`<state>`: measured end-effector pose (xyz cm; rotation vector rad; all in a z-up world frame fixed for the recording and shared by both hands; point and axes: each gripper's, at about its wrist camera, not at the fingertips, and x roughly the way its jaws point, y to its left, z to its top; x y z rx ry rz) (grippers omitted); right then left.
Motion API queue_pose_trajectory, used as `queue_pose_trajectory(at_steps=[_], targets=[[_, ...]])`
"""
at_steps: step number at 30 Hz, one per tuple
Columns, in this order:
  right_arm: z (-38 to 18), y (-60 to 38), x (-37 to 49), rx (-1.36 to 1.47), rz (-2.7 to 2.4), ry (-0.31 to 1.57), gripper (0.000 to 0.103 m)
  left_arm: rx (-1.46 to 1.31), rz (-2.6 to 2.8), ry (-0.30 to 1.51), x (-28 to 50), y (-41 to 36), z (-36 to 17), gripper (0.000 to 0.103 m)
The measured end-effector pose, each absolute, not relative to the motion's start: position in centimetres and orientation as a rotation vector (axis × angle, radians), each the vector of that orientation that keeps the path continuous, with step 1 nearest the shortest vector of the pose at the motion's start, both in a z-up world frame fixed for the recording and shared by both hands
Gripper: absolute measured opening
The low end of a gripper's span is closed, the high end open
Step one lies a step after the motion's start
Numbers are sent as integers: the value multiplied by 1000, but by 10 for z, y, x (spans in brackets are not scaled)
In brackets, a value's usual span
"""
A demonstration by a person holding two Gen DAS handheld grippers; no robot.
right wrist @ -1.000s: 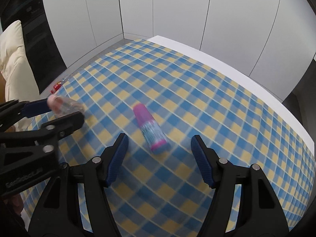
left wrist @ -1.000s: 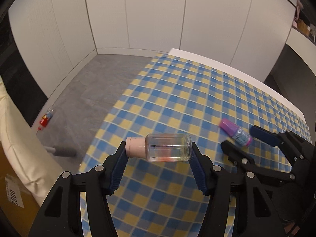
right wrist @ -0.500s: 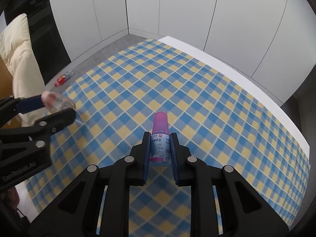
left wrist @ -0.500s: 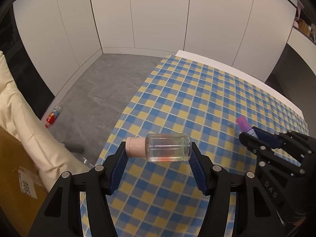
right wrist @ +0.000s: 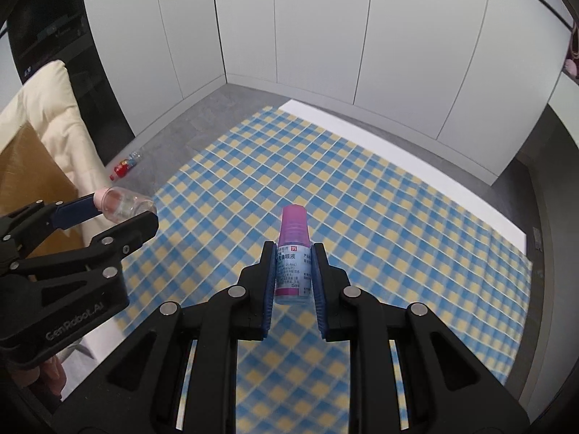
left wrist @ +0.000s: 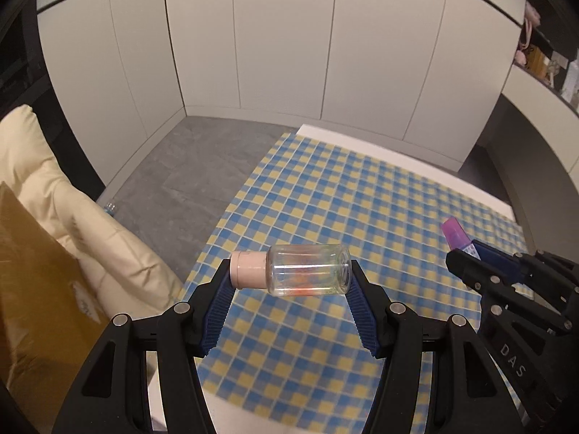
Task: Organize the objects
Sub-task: 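Lift the clear bottle with left tool while right tool grasps the pink spray bottle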
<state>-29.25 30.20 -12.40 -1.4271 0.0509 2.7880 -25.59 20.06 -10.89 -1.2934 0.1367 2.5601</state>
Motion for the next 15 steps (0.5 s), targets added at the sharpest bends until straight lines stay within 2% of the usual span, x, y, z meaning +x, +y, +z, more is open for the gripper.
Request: queue_pose_trajectory(at_steps=[8, 15], targets=[[-66, 308, -217, -1360, 2765, 130, 19, -1232, 2529, 168, -197, 210, -64, 60], [-22, 314, -154, -1304, 2748, 82, 19, -1189, 2493, 144, -150, 210, -39, 60]])
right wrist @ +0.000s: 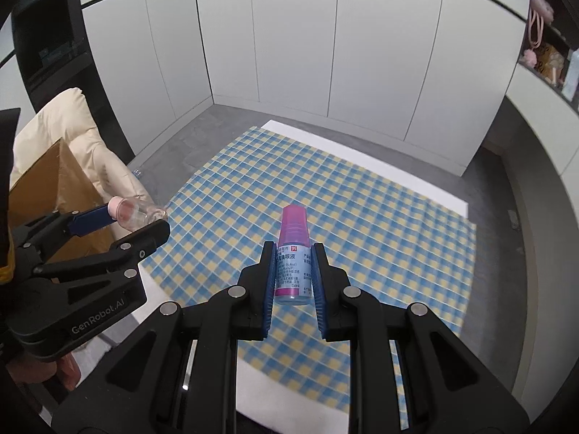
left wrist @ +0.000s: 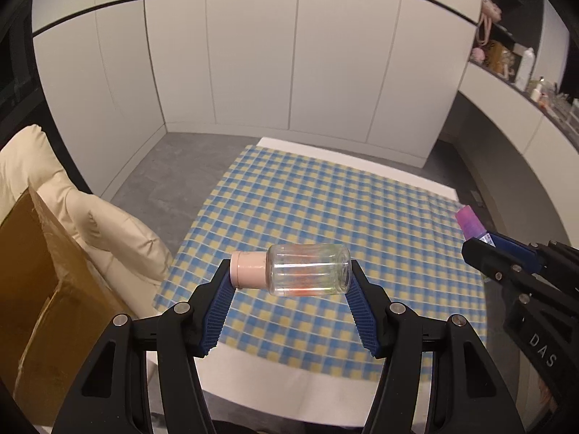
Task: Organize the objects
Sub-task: 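Lift the clear bottle with left tool while right tool grasps the pink spray bottle, then lift both bottles and hold them above the checkered table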
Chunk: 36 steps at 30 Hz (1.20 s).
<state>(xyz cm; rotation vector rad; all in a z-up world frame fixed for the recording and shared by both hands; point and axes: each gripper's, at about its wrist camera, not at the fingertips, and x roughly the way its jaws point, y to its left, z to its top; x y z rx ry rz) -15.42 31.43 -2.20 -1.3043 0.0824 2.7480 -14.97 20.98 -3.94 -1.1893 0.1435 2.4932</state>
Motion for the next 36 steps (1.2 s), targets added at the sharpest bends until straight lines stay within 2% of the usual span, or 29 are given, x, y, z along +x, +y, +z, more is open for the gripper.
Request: queue_pose_trajectory(at_steps=[7, 12, 17, 21, 26, 36], targets=[[4, 323, -104, -1250, 2703, 165, 19, -1156, 2421, 149, -114, 210, -20, 60], [11, 323, -93, -1195, 2726, 110, 20, -1147, 2405, 152, -102, 210, -16, 60], [18, 334, -91, -1165, 2742, 185, 19, -1163, 2423, 111, -105, 199, -19, 60], [8, 344, -93, -1209, 2715, 149, 20, -1118, 2455, 107, -107, 195, -12, 60], [-9, 371, -93, -1270, 2652, 333, 19, -1111, 2447, 105, -107, 197, -14, 60], [-22, 377, -96, -1311, 2614, 310, 20, -1141, 2430, 111, -112, 199, -29, 60]])
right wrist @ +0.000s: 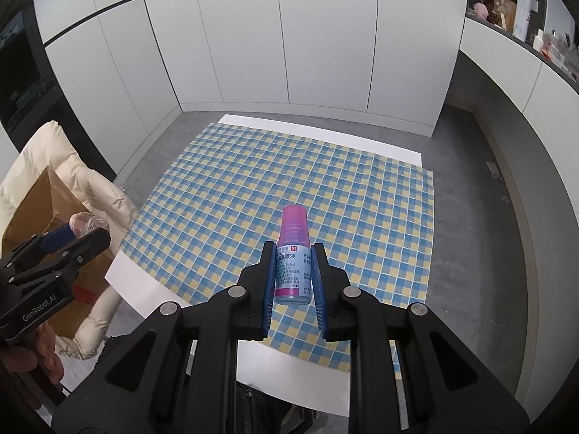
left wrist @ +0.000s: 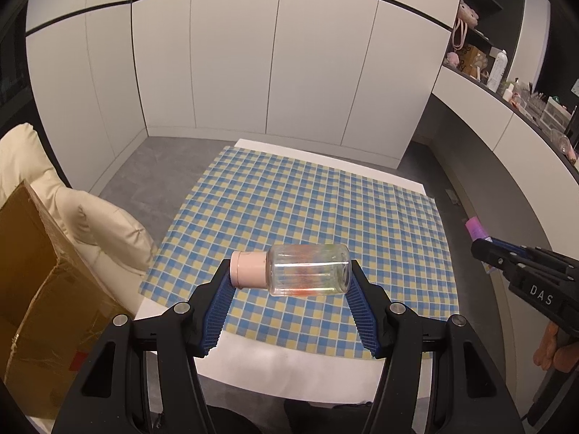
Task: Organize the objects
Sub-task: 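Lift both bottles and hold them above the checkered table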
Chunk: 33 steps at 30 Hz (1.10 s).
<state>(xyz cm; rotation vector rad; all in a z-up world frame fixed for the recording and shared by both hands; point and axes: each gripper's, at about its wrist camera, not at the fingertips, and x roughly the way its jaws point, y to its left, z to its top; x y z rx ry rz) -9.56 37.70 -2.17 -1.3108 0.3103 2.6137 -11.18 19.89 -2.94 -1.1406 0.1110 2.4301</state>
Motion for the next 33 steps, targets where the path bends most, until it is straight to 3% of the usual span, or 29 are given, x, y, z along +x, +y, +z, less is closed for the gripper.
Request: queue_pose_trajectory(at_steps=[33], targets=[[-18, 365, -103, -1268, 2638, 308, 20, -1101, 2466, 129, -112, 182, -23, 60]])
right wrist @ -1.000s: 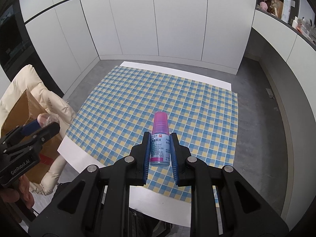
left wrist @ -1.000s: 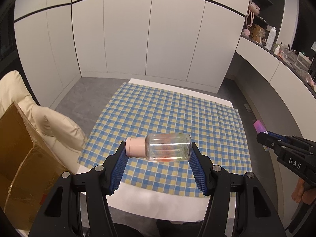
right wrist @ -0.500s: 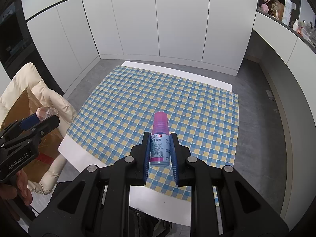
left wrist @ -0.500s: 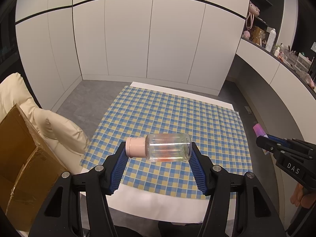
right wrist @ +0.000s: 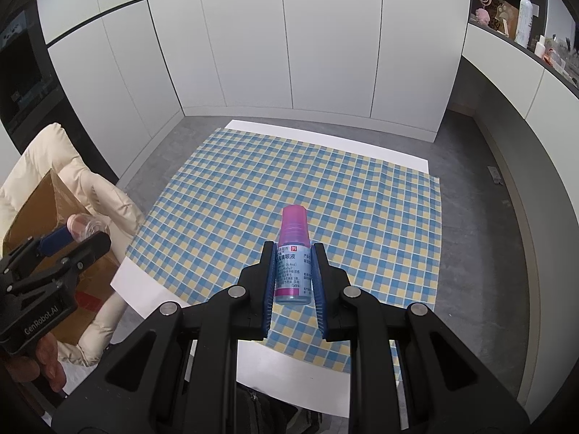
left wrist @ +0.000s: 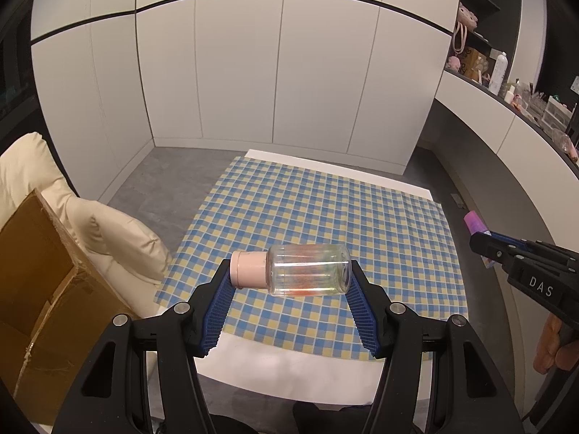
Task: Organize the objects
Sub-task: 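Lift both bottles and hold them above the checkered table, then carry both held bottles over to the cardboard box on the armchair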
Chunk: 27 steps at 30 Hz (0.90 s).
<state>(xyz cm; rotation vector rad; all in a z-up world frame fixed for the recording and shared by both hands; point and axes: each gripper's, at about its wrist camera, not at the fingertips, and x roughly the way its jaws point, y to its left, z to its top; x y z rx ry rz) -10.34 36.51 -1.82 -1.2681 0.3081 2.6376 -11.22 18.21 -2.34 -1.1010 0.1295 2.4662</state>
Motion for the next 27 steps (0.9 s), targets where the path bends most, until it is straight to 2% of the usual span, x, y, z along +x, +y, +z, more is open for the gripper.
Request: queue_pose_trajectory(at_steps=[27], targets=[[-15, 306, -138, -1295, 2738, 243, 20, -1124, 2578, 51, -127, 112, -22, 60]])
